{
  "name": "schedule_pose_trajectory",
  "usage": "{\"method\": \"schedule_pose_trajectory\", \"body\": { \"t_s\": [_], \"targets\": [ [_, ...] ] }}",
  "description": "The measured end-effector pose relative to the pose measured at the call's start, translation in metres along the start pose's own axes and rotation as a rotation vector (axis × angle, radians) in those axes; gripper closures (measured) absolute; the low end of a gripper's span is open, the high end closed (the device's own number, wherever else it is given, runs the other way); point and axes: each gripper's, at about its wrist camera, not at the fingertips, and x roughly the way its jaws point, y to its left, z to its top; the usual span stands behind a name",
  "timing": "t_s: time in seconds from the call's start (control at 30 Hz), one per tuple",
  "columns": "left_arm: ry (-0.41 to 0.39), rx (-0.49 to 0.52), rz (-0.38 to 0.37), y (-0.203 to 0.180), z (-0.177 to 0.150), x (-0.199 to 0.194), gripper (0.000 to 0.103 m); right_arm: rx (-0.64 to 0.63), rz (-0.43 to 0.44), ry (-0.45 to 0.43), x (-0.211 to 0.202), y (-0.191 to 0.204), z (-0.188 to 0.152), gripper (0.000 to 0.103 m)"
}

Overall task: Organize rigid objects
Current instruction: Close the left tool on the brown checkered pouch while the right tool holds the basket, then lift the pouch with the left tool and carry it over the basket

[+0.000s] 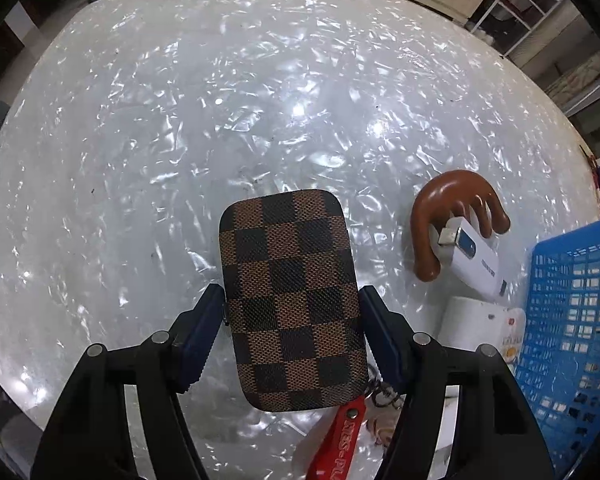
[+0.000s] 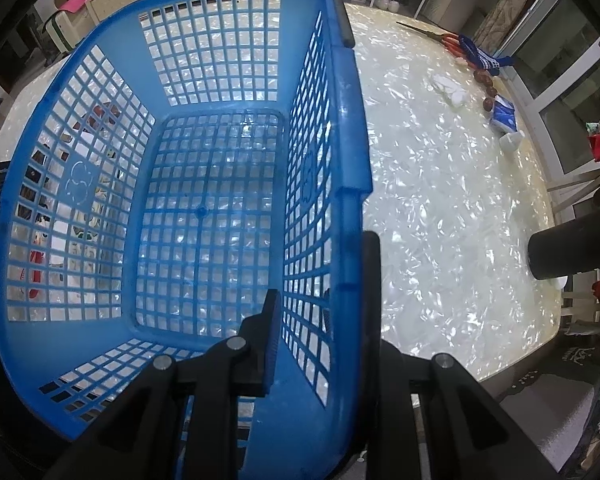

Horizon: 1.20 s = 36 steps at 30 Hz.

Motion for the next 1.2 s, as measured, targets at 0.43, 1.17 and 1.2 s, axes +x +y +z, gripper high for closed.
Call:
{"method": "schedule_pose_trajectory", "body": {
  "t_s": [0.43, 1.17, 1.2],
  "targets": [
    [-0.265, 0.1, -0.013, 0.023, -0.027, -0.083, 0.031, 0.015, -0.016, -0.01, -0.006, 0.0, -0.01, 0.083],
    [-0.463, 0.502, -0.146, -0.066, -0.058, -0.175, 0.031, 0.011, 0.015, -0.025, -0.009, -0.007, -0.011, 0.095],
    [-0.463, 0.52, -0.153, -0.071, -0.059, -0.176, 0.031, 0.01, 0.016, -0.026, -0.009, -0.008, -0.011, 0.095]
  ]
}}
